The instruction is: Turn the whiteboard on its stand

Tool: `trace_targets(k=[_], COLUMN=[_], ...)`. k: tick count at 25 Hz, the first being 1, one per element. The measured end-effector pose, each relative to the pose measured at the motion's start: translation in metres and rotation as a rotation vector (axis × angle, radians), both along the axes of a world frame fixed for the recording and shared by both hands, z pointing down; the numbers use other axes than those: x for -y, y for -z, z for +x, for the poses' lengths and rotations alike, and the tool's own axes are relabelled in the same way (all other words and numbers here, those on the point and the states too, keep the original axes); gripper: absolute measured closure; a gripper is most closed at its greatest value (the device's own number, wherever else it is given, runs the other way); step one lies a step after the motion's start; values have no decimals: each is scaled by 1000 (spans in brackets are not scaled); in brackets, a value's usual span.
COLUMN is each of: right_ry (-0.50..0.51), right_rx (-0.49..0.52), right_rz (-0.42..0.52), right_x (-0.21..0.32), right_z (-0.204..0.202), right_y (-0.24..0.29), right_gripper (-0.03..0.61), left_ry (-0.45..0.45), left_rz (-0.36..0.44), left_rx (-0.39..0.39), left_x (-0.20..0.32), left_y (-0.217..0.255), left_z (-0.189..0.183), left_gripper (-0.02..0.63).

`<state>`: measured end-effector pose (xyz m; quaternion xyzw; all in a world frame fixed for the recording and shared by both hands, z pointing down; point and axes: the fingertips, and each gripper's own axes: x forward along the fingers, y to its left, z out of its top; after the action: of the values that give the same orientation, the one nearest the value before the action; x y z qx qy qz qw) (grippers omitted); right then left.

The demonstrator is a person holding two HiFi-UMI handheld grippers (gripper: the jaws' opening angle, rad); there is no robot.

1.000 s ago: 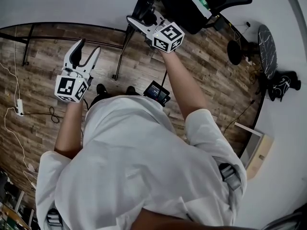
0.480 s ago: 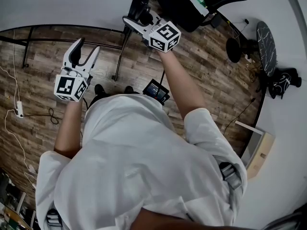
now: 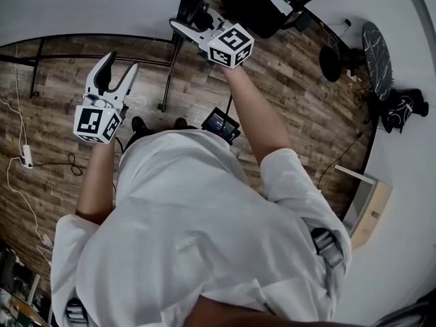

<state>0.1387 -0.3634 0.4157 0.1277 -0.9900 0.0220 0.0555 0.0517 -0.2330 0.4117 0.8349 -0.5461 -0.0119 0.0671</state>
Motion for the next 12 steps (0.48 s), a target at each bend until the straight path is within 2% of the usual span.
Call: trace_targets(k=[12], right_ry=[-6], right_rx=[-2], right_rz=[2], right_x=[-5], right_z=[22], right_y=[0], right_gripper=[407], left_ry=[-16], left_rz=[0], left_rx=[-1], left_x=[-6], left_y=[-1], left_z=[22], left_gripper=[353])
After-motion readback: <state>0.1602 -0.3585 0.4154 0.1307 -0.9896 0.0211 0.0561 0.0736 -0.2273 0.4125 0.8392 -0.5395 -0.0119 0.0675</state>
